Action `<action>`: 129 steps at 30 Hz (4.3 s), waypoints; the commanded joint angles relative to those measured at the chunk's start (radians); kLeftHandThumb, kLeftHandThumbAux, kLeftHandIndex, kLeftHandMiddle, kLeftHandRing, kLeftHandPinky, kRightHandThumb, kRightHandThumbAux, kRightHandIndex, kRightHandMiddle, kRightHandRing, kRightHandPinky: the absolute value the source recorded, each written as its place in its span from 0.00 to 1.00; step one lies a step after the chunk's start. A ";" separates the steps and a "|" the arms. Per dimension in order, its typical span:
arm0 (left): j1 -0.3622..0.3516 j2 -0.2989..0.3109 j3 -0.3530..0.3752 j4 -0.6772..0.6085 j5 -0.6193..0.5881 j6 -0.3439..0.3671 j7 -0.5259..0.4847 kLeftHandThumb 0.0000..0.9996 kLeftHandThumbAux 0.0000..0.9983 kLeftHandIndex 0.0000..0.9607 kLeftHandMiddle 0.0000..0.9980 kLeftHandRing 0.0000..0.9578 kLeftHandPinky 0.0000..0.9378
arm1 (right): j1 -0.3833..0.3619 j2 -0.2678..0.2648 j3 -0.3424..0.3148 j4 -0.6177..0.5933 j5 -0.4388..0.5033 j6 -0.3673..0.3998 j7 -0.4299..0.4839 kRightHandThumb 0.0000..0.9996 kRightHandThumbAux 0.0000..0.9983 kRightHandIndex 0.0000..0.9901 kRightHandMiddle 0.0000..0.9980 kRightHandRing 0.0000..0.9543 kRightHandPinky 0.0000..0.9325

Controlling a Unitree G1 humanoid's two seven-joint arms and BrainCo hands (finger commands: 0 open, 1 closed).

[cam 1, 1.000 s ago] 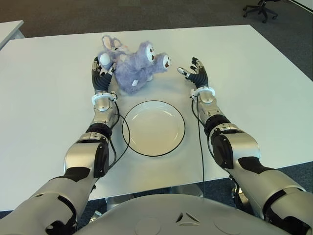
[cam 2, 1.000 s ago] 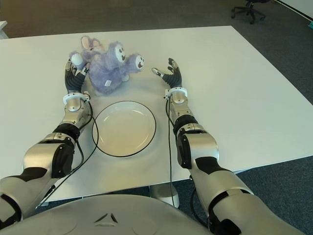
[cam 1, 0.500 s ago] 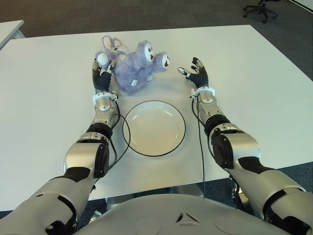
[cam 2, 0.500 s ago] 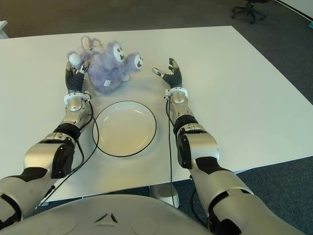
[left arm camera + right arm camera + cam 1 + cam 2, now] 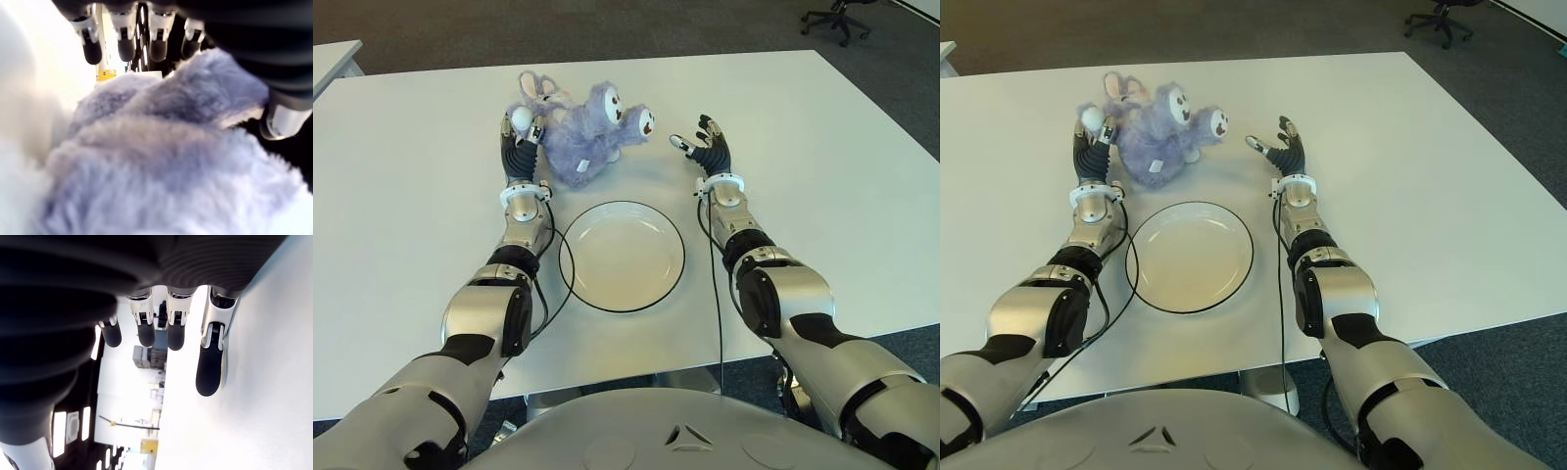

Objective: Put the doll into the plate.

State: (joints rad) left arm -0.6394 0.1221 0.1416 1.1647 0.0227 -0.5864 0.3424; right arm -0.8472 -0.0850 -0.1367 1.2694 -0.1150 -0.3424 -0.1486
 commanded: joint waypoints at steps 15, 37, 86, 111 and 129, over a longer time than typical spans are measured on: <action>0.188 -0.015 -0.050 0.089 0.059 -0.001 -0.029 0.29 0.39 0.00 0.04 0.05 0.09 | 0.107 0.017 -0.010 0.087 0.006 0.135 0.006 0.05 0.71 0.08 0.07 0.07 0.08; 0.154 0.009 -0.076 0.078 0.062 0.008 -0.058 0.27 0.43 0.00 0.06 0.08 0.13 | 0.104 0.016 -0.010 0.087 0.006 0.135 0.005 0.05 0.71 0.08 0.07 0.07 0.07; 0.042 0.003 -0.041 0.110 0.047 0.061 -0.024 0.53 0.42 0.06 0.15 0.19 0.26 | 0.102 0.014 -0.009 0.085 0.003 0.138 0.002 0.05 0.72 0.08 0.07 0.06 0.08; -0.003 -0.009 -0.060 0.143 0.119 0.096 0.290 0.84 0.66 0.42 0.51 0.55 0.59 | 0.104 0.010 -0.014 0.086 0.008 0.138 0.003 0.06 0.71 0.08 0.07 0.06 0.07; -0.015 -0.016 -0.065 0.143 0.149 0.119 0.397 0.85 0.65 0.44 0.57 0.65 0.69 | 0.105 0.012 -0.022 0.085 0.011 0.136 0.003 0.07 0.72 0.07 0.05 0.04 0.06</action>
State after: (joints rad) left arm -0.7135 0.1268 0.0801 1.2656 0.1589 -0.4899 0.7172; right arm -0.8438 -0.0920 -0.1480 1.2740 -0.1144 -0.3166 -0.1531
